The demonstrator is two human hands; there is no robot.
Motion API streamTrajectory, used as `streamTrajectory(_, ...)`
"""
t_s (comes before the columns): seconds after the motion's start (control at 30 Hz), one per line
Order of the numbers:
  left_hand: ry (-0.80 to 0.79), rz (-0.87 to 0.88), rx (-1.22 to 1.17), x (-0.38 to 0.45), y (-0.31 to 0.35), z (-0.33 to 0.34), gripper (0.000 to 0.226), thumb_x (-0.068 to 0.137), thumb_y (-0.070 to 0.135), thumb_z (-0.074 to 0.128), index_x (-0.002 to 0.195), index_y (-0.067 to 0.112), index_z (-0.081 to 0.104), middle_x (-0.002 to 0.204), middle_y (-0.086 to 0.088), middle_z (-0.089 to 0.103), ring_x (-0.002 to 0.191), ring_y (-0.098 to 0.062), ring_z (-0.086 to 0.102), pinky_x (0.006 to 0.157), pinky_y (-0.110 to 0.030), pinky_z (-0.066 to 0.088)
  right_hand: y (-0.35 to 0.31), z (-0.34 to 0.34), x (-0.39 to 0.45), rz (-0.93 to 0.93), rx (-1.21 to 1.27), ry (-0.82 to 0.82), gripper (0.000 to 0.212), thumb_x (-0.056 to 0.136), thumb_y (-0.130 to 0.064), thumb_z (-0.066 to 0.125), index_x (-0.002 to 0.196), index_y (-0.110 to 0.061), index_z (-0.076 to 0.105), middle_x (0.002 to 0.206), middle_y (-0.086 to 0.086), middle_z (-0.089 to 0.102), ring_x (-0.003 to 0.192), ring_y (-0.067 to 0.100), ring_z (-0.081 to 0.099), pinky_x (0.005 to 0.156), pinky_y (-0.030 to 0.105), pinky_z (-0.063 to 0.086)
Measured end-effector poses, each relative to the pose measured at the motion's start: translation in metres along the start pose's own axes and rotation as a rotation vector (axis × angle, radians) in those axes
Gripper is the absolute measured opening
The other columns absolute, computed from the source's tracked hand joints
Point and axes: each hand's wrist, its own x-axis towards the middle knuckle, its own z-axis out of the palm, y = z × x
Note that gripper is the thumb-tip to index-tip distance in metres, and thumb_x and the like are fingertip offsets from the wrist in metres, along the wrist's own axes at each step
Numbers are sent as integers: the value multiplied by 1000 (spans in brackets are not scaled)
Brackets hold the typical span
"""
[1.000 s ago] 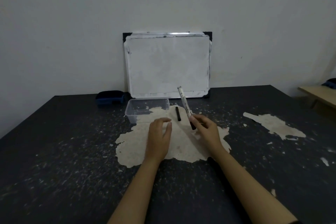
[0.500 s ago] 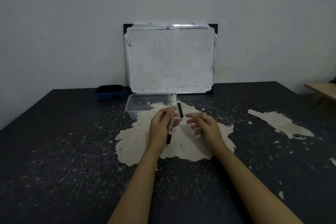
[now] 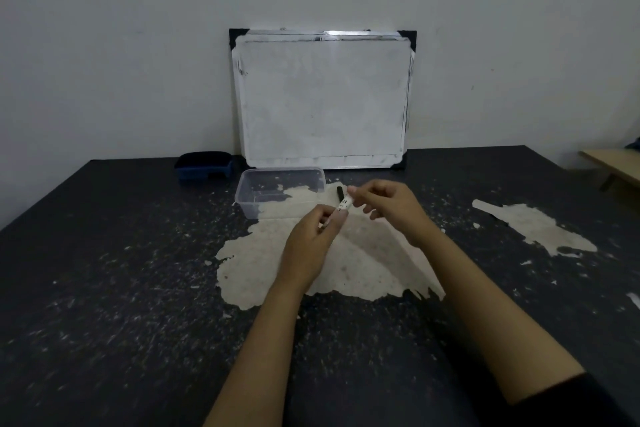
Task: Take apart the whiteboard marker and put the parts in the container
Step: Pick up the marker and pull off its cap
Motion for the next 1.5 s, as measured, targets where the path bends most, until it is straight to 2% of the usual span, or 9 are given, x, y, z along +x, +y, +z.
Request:
streamTrajectory(0.1, 1, 75, 150, -1, -3, -3, 24, 89, 60, 51, 98, 40, 61, 81, 6, 66, 69, -13, 60, 62, -37, 49, 1, -1, 1, -22, -44, -40, 27, 88, -39, 71, 88, -13, 77, 73, -5, 74, 65, 5, 65, 62, 22, 55)
streamTrajectory(0.3, 48, 164, 367, 0, -4, -7, 25, 97, 52, 41, 95, 38, 62, 65, 9, 59, 59, -5, 54, 49, -19, 35, 9, 5, -2, -84, 20, 38, 20, 87, -29, 74, 80, -10, 79, 64, -5, 72, 61, 6, 61, 59, 18, 52)
streamTrajectory(0.47, 30, 88, 345, 1, -6, -10, 29, 98, 49, 40, 86, 35, 63, 63, 12, 56, 56, -3, 50, 52, -21, 32, 17, 17, -7, -106, 72, 113, 17, 88, -24, 74, 82, -9, 80, 64, -3, 72, 58, 5, 63, 59, 21, 54)
streamTrajectory(0.6, -47, -3, 169, 4, -5, -12, 32, 98, 43, 44, 82, 27, 66, 69, 10, 54, 60, -7, 47, 59, -27, 36, 21, 25, -9, -138, 55, 165, 25, 90, -25, 72, 92, -1, 80, 72, 9, 74, 64, 11, 66, 63, 28, 56)
streamTrajectory(0.87, -427, -374, -459, 12, 4, -33, 33, 98, 43, 46, 89, 17, 64, 58, 9, 38, 37, -2, 22, 33, -14, 18, 15, 22, -12, -265, 76, 128, 17, 92, -12, 69, 96, 1, 79, 72, 6, 73, 62, 6, 65, 61, 21, 54)
streamTrajectory(0.93, -394, -350, -362, 9, 5, -34, 34, 97, 45, 46, 88, 18, 64, 58, 9, 40, 39, -4, 25, 35, -15, 21, 15, 20, -11, -259, 22, 89, 19, 92, -13, 69, 98, 1, 78, 77, 11, 75, 64, 6, 66, 63, 21, 55)
streamTrajectory(1.1, -8, 31, 457, 0, 3, -25, 31, 96, 56, 38, 92, 35, 59, 69, 9, 61, 57, -4, 54, 52, -22, 35, 13, 19, -7, -180, -139, 122, 22, 90, -33, 71, 84, -13, 78, 72, 7, 75, 65, 26, 68, 63, 37, 56)
streamTrajectory(1.33, 68, 313, 657, -2, 4, -18, 36, 100, 50, 32, 85, 28, 57, 65, 9, 57, 58, -7, 53, 52, -28, 42, 15, 24, -7, -157, -227, 49, 49, 97, -41, 55, 55, -17, 46, 53, 2, 36, 47, 8, 31, 51, 29, 26)
streamTrajectory(1.5, 144, 314, 699, 0, 4, -14, 43, 100, 49, 31, 73, 24, 54, 62, 5, 58, 56, -10, 52, 51, -26, 37, 12, 34, -4, -145, -70, 133, 56, 97, -38, 60, 47, -16, 44, 43, -6, 30, 39, 5, 25, 44, 10, 27)
